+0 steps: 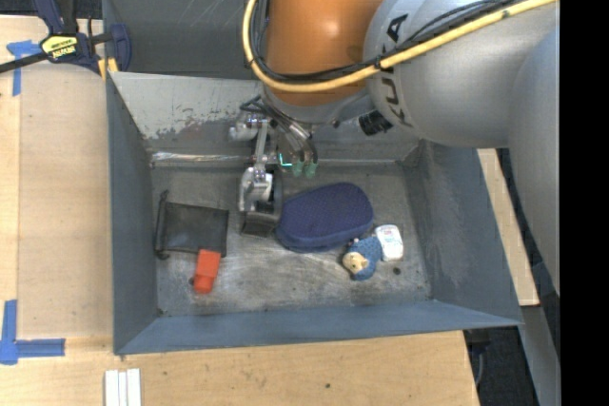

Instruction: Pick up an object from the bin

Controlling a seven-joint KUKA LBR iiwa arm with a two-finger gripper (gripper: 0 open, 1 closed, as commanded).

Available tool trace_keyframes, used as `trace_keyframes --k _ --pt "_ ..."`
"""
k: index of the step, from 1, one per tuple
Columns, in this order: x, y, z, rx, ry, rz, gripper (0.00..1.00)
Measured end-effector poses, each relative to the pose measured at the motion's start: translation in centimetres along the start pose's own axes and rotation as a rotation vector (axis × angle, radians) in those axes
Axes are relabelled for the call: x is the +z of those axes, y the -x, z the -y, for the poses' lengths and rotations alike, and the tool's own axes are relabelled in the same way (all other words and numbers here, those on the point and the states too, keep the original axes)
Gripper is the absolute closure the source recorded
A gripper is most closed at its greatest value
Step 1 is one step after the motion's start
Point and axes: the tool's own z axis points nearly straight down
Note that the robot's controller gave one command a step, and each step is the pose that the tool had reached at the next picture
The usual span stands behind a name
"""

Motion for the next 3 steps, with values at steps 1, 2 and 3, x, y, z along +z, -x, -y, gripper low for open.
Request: trace_keyframes --k 1,2,3 --pt "12.3 -0.1 4.4 -0.483 0.005 -0.004 0.00" --pt "-0.3 -2.9 5.4 -0.720 -0.003 0.014 0.00" --pt "10.6 -1.4 2.5 -0.494 0.000 0.002 0.00"
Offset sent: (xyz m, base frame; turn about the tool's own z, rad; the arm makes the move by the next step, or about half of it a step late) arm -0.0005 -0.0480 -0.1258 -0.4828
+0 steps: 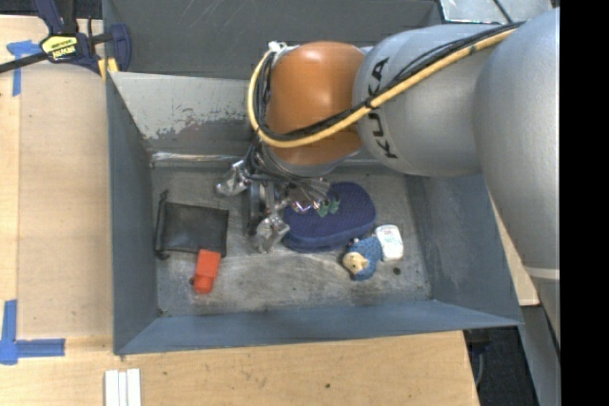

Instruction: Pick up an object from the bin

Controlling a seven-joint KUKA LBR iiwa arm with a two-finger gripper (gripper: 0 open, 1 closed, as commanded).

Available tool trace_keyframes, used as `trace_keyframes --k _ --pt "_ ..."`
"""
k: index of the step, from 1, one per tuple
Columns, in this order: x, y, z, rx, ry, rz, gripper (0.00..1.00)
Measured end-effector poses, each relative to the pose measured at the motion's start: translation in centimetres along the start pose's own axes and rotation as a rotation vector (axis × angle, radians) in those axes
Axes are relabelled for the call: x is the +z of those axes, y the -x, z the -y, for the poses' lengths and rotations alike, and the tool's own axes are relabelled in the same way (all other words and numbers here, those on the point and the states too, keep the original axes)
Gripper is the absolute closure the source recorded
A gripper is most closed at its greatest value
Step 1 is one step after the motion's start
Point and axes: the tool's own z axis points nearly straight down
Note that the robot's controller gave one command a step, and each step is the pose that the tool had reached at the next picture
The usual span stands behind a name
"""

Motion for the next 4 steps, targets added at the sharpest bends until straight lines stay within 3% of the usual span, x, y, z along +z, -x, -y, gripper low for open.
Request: trace_keyframes --k 1,2,3,4 --pt "3.0 1.4 1.3 -0.181 0.022 -0.027 0.00" --pt "3.0 1.4 1.3 -0.180 0.022 -0.027 1.00" --pt "-11.4 2.4 0.4 -0.653 -0.007 0.011 1.00" --pt "-4.0 -5.4 -4.7 -0.782 0.004 -0.003 1.00"
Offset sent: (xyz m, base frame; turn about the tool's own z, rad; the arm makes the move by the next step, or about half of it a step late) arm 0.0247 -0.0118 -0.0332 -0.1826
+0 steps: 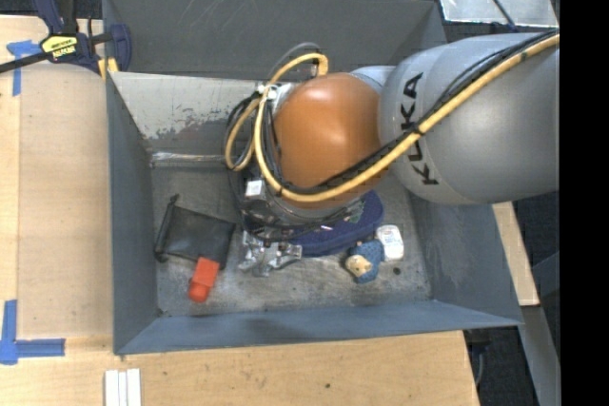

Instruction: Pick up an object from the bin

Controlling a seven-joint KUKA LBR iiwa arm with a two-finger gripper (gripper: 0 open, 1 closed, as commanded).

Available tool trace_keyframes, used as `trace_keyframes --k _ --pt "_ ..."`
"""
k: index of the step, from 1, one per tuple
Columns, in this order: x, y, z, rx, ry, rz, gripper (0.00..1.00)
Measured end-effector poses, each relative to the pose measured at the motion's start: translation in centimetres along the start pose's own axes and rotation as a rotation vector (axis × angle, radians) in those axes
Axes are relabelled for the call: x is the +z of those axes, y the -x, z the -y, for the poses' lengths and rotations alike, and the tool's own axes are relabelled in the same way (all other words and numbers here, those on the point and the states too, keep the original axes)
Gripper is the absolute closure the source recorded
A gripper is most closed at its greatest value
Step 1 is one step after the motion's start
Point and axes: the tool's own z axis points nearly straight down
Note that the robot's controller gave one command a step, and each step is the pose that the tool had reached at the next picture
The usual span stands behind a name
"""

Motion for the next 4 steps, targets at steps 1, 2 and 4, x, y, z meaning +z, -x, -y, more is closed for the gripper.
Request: trace_keyframes --k 1,2,4 --pt "-0.3 0.1 0.4 0.004 -0.008 0.004 0.00" --pt "2.3 5.1 -1.9 -0.107 -0.006 0.004 0.00" --pt "3.2 6.5 1.6 0.165 -0.016 0.017 1.00"
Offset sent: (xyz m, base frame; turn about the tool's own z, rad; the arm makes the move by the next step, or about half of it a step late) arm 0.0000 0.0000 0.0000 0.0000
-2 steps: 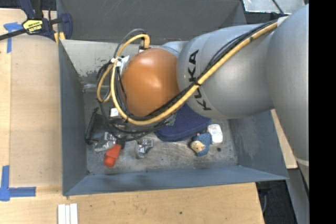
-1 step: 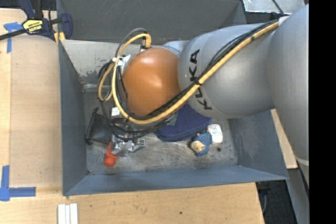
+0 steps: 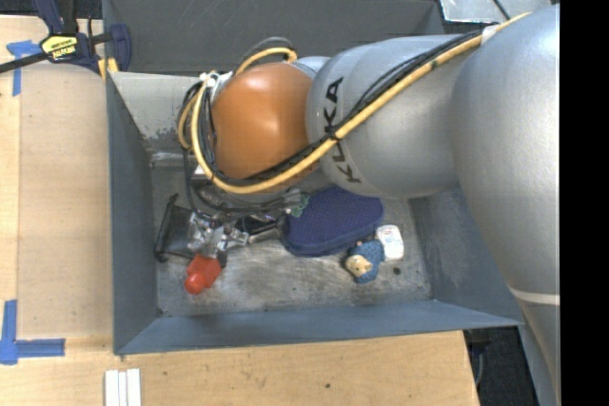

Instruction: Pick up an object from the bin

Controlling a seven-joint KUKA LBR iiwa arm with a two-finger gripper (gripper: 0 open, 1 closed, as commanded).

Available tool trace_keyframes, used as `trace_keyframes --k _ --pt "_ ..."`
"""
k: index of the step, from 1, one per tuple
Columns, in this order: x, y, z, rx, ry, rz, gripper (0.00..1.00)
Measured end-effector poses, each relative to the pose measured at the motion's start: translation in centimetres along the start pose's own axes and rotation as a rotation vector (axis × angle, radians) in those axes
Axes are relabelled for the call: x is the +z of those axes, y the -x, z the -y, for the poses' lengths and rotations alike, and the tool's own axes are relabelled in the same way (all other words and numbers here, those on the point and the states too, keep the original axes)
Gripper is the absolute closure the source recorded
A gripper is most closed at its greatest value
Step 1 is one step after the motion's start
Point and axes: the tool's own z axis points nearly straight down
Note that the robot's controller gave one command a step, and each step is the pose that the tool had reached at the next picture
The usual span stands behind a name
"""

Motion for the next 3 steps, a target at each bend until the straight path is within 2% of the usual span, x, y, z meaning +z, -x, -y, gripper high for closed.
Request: trace_keyframes --k 1,2,3 --pt "-1.9 0.0 2.5 0.437 0.001 -0.009 1.00" --pt "-1.8 0.0 2.5 0.435 0.002 -0.011 0.00" --pt "3.7 -1.2 3.9 0.100 0.005 -0.009 0.00"
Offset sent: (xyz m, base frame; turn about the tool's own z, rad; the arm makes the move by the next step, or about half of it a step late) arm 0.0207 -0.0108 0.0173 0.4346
